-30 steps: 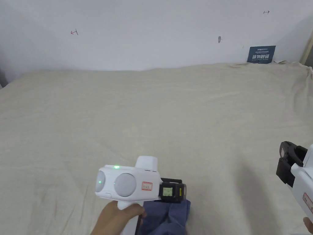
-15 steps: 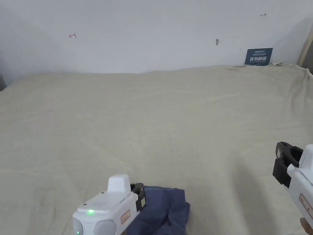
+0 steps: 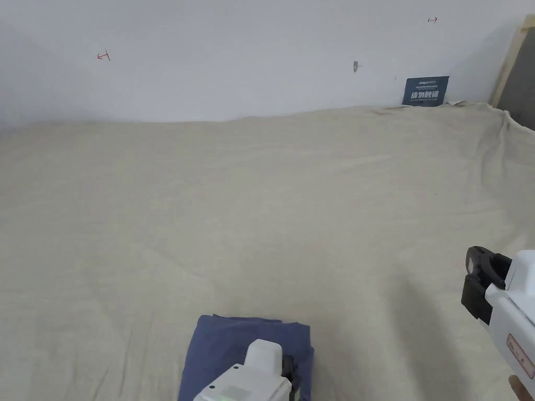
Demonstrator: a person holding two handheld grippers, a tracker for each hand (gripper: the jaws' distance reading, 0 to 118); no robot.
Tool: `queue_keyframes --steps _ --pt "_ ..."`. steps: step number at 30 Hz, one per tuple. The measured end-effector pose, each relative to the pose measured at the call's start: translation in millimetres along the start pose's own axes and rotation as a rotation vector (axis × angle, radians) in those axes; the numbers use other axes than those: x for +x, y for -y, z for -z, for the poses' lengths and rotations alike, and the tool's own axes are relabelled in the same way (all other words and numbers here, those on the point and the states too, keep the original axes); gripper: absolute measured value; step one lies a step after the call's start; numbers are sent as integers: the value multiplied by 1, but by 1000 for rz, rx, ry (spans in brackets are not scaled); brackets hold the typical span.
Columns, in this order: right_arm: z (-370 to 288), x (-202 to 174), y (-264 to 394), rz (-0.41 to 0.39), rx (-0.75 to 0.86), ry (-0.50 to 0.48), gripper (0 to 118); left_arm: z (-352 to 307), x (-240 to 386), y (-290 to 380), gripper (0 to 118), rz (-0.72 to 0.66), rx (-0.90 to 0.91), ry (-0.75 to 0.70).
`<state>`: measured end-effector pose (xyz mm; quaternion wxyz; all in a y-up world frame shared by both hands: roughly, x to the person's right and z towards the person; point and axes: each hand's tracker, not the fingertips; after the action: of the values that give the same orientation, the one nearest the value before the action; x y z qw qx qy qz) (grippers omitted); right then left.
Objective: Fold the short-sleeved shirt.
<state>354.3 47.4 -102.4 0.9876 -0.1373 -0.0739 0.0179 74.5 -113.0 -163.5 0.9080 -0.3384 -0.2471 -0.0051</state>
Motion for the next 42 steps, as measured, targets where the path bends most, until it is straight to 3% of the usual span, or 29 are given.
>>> queue_keyframes --steps 5,14,25,36,42 --pt "0 2 3 -1 -8 7 0 21 16 22 0 41 -61 19" --pt "-2 1 1 3 -1 7 0 6 9 11 0 -6 -23 36" --pt "-6 -19 -20 3 79 -16 0 -61 -13 -59 0 -53 268 12" --pt "-11 -62 -33 -11 154 -47 0 -129 -79 -109 0 11 480 -245" --pt "-9 -95 -34 10 147 -76 0 -165 -127 -109 0 -37 521 -383"
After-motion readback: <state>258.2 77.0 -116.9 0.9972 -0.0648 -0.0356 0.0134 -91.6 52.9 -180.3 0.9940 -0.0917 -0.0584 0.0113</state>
